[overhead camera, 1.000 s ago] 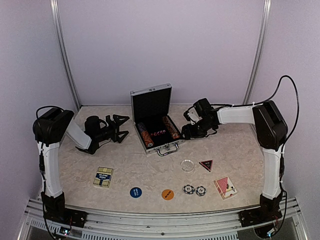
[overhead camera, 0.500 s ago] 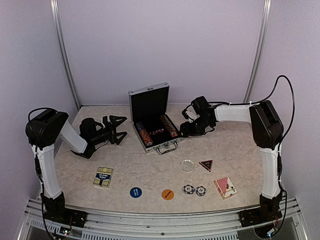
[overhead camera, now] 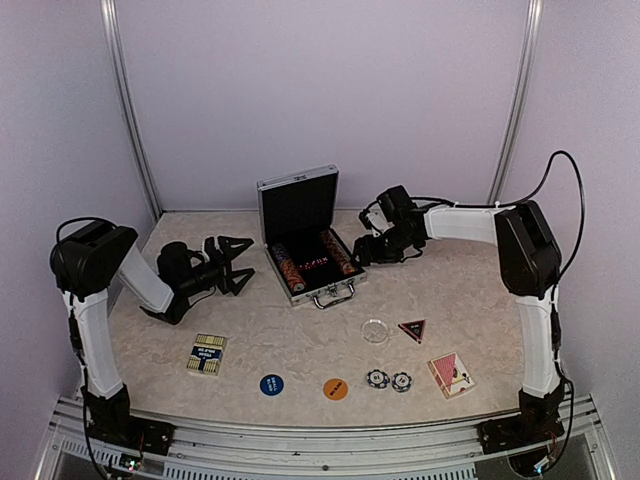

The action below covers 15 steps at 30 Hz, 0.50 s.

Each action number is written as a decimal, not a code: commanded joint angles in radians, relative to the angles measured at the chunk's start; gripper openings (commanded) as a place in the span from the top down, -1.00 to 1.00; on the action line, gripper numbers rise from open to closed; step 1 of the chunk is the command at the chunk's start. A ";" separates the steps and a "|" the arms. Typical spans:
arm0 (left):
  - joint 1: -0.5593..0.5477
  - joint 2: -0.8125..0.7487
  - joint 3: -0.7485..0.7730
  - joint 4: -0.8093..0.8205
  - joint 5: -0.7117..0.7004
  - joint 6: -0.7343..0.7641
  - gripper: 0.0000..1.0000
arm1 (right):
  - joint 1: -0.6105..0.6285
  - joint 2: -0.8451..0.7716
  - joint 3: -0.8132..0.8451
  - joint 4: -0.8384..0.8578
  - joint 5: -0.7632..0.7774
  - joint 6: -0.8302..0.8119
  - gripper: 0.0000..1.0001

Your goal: Pack up texas hold em set

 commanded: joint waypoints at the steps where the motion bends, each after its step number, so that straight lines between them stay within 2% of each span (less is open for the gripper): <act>1: -0.011 -0.012 -0.015 0.054 -0.005 -0.005 -0.98 | 0.027 0.045 0.044 -0.026 0.036 -0.010 -0.39; 15: -0.014 -0.004 -0.028 0.083 0.003 -0.016 -0.98 | 0.031 -0.086 -0.108 0.040 0.026 -0.015 -0.41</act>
